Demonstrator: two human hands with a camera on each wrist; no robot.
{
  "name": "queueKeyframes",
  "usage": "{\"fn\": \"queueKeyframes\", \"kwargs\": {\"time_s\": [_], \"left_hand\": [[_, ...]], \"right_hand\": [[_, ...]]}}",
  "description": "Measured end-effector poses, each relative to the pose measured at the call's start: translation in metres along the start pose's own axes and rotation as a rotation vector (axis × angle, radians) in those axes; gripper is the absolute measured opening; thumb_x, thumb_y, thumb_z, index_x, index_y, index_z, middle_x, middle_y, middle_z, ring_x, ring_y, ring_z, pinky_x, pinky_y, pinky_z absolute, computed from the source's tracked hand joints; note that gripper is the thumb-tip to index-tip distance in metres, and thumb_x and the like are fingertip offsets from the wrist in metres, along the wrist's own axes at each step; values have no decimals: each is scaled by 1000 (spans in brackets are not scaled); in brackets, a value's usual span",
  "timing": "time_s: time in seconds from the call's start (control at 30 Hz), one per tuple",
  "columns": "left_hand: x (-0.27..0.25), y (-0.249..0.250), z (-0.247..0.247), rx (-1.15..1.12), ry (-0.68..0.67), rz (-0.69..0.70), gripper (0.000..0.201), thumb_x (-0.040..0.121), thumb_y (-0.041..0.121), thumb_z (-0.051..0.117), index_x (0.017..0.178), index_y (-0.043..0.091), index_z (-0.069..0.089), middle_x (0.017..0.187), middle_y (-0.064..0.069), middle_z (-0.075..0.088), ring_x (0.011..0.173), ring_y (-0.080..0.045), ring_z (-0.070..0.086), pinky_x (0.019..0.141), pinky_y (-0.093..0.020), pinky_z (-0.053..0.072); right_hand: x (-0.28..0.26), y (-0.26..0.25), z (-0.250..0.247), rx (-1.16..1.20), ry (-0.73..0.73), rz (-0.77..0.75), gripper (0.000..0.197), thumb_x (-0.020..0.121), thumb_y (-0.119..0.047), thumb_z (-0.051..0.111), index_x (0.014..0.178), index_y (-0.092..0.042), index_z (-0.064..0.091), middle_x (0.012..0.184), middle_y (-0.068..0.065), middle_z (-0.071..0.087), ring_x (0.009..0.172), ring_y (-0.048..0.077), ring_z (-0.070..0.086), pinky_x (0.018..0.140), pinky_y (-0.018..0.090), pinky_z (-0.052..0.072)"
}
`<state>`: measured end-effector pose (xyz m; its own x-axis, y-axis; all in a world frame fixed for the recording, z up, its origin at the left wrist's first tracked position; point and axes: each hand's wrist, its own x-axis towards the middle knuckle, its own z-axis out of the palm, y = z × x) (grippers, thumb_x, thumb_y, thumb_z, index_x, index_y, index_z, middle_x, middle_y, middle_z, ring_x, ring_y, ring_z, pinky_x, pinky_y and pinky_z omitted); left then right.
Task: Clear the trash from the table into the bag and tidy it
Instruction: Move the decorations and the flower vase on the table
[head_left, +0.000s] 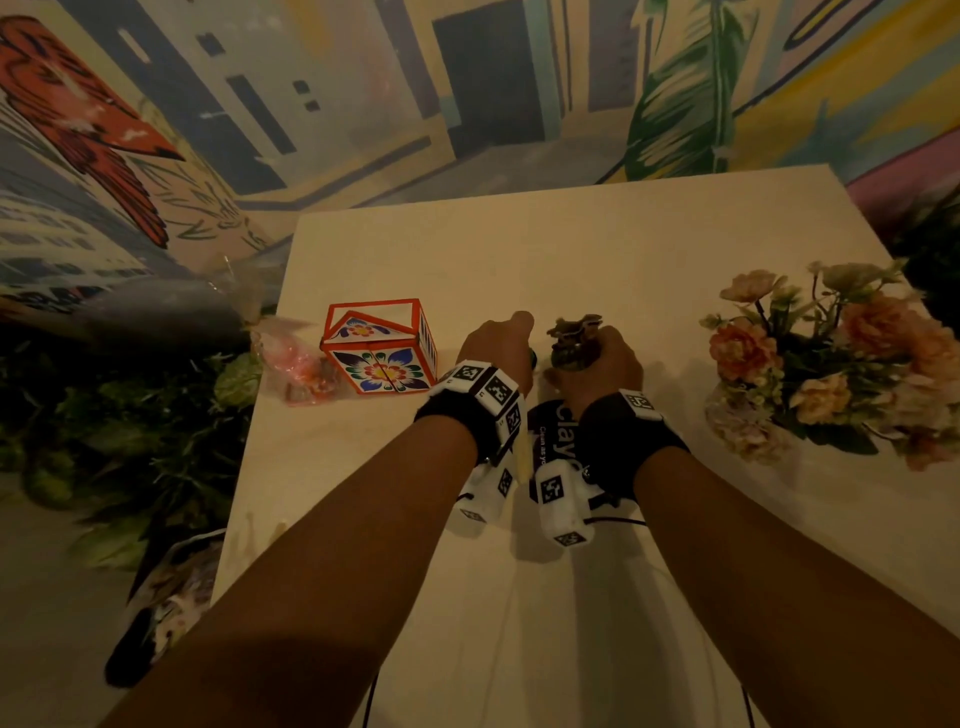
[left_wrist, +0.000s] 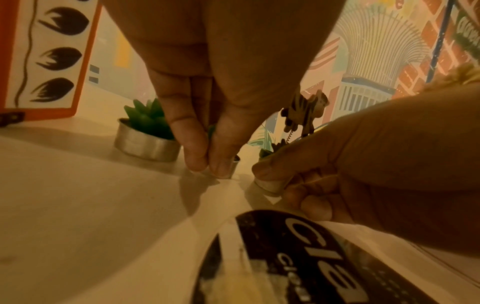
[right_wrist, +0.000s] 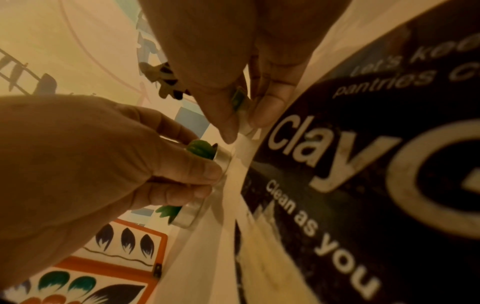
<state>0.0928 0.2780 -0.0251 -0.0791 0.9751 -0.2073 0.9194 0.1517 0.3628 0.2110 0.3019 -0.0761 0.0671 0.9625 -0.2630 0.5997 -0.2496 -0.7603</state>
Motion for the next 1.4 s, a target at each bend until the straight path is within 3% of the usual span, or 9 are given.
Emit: {"fn": "queueKeyframes", "kwargs": {"time_s": [0.2, 0.4, 0.53, 0.73, 0.87, 0.97, 1.1, 1.23, 1.4], "left_hand": [[0, 1, 0, 10, 0, 11, 40, 87, 6, 52, 126, 9, 46, 107, -20, 62, 94, -38, 59, 75, -38, 47], [0, 1, -1, 11, 4, 11, 38, 88, 8, 53, 125, 9, 47, 107, -20, 63, 94, -38, 60, 75, -38, 47], [-1, 1, -1, 3, 3, 11, 37, 88, 8, 53, 125, 10, 46, 106, -19, 64, 92, -37, 60, 77, -40, 51], [-12, 1, -10, 21, 19, 18, 49, 87, 8, 56, 133, 12, 40, 110, -17, 62, 98, -35, 59, 75, -35, 45], [-28, 8, -17, -30, 81, -12, 49, 84, 15, 63, 130, 16, 46, 119, -10, 60, 107, -30, 58, 84, -34, 46], [-52, 23, -15, -96, 142, 14, 28, 85, 22, 62, 111, 16, 55, 104, -5, 63, 94, -25, 59, 78, -31, 46], [-77, 57, 13, -194, -19, 51, 21, 85, 29, 62, 103, 18, 59, 90, -2, 66, 82, -21, 59, 74, -32, 51], [-83, 101, 47, -328, -239, 44, 45, 84, 35, 66, 124, 20, 52, 94, 4, 65, 83, -17, 59, 76, -28, 49], [-86, 147, 68, -452, -241, -57, 43, 85, 34, 65, 121, 13, 52, 111, -4, 64, 100, -26, 60, 74, -28, 44]], "right_hand": [[1, 1, 3, 13, 16, 42, 49, 64, -29, 82, 97, -12, 51, 103, 9, 61, 90, 28, 59, 73, 33, 48], [4, 2, 4, 6, -2, -15, 54, 69, -23, 79, 118, -22, 56, 116, 11, 61, 103, 29, 60, 89, 33, 50], [3, 1, 2, 32, -7, -7, 51, 69, -22, 79, 115, -20, 57, 116, 10, 60, 101, 28, 61, 82, 28, 48], [-20, 2, -16, 30, -53, 49, 73, 68, -26, 81, 130, -21, 43, 125, 8, 50, 110, 28, 53, 87, 32, 44], [-64, 19, -41, 82, -101, 1, 57, 74, -28, 76, 123, -25, 48, 116, 3, 54, 95, 21, 56, 79, 29, 47], [-103, 47, -76, 114, -228, -22, 38, 75, -23, 75, 107, -30, 55, 101, -2, 60, 80, 20, 62, 69, 33, 55], [-131, 88, -137, 125, -268, 33, 25, 77, -20, 75, 95, -31, 61, 91, -5, 64, 68, 22, 61, 58, 29, 50], [-119, 120, -189, 126, -164, 93, 20, 79, -14, 73, 96, -20, 64, 92, 3, 66, 65, 25, 60, 47, 25, 48], [-84, 132, -220, 262, -49, 165, 44, 77, -1, 72, 116, -7, 54, 111, 11, 60, 85, 31, 62, 73, 41, 55]]}}
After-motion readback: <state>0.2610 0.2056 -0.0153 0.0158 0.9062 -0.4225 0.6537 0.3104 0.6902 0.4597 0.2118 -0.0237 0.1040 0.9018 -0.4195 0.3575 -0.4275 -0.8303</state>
